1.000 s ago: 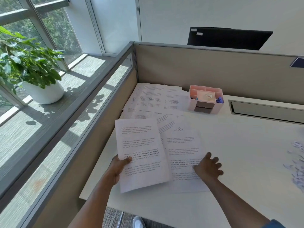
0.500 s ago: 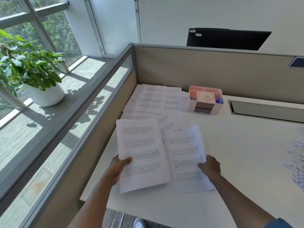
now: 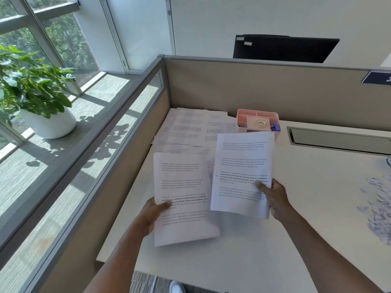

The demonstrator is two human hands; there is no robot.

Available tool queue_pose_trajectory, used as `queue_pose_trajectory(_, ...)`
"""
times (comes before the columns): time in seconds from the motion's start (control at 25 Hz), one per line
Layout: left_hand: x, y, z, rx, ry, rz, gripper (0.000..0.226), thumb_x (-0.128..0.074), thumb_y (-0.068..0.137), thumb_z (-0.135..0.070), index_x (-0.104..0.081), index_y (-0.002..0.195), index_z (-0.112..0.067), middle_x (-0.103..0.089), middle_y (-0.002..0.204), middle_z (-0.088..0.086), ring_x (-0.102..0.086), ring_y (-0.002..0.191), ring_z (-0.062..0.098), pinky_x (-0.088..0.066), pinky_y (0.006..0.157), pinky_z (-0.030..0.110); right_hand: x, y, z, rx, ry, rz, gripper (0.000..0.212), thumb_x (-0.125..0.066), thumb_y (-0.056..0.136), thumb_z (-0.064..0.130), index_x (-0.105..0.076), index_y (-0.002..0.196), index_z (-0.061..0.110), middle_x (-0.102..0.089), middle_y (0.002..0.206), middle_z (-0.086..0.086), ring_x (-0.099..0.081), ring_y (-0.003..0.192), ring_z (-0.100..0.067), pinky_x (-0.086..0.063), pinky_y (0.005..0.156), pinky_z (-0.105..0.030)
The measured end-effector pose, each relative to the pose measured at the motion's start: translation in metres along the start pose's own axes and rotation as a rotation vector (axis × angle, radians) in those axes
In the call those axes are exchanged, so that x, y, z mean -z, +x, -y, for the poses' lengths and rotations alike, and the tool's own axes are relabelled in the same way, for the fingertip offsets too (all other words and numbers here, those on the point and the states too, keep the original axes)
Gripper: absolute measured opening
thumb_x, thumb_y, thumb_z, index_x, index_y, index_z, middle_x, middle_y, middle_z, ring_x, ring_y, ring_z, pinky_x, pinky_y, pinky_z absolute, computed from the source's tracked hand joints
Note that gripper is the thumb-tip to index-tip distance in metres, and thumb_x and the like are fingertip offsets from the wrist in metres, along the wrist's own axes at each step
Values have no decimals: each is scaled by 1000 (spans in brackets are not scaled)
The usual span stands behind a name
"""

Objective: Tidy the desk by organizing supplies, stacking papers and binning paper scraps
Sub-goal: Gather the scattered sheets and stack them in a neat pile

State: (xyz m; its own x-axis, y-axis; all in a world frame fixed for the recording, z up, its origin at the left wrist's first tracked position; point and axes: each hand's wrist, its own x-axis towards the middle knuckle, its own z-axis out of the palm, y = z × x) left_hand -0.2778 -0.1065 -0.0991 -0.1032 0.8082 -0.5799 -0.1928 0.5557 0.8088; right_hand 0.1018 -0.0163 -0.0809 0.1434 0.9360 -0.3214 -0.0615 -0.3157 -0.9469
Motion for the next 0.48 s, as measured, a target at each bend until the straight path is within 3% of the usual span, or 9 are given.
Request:
queue_pose_trajectory(0.24,-30,-3,-18,-28,-45,85,35,-69,92,-14,-62,126,-7,-74,114,19,-71,103,41,-56,91,60,-48,-26,-7,18,-128,132,14,-76,84,14,-70,97,12,-76,97,-9,-73,88,-28,-59,80,-44)
queue_pose_trajectory(0.48,-54,-8,-32,-94,-62,171,49,-79,82,-20,-63,126,-7,-73,117,17,-71,106,38,-59,88,54,-88,-50,-14,108,-274,182,12,-77,83,24,-70,93,23,-76,90,6,-73,82,-13,-59,76,-37)
